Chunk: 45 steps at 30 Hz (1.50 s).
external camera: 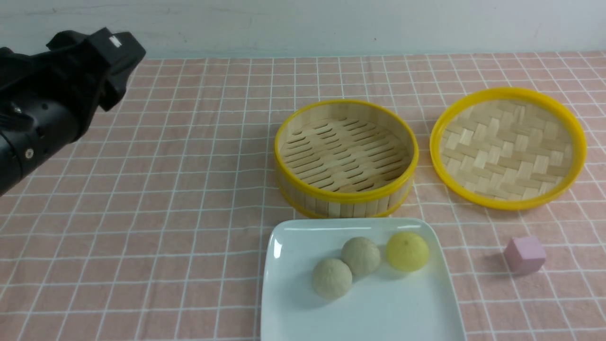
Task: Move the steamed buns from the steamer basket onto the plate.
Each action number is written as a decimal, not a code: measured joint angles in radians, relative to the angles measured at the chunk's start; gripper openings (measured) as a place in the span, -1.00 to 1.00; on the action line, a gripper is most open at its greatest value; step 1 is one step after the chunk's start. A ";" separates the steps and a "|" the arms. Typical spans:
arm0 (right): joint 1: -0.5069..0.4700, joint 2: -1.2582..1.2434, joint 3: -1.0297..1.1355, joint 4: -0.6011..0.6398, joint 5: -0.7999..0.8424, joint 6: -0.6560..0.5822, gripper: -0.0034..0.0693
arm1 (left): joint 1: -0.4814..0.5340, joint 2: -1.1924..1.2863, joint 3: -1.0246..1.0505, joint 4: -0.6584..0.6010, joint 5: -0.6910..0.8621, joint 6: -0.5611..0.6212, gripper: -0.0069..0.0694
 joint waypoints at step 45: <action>0.000 0.000 0.000 0.000 -0.002 0.000 0.40 | 0.000 -0.001 0.000 -0.036 -0.340 0.575 0.05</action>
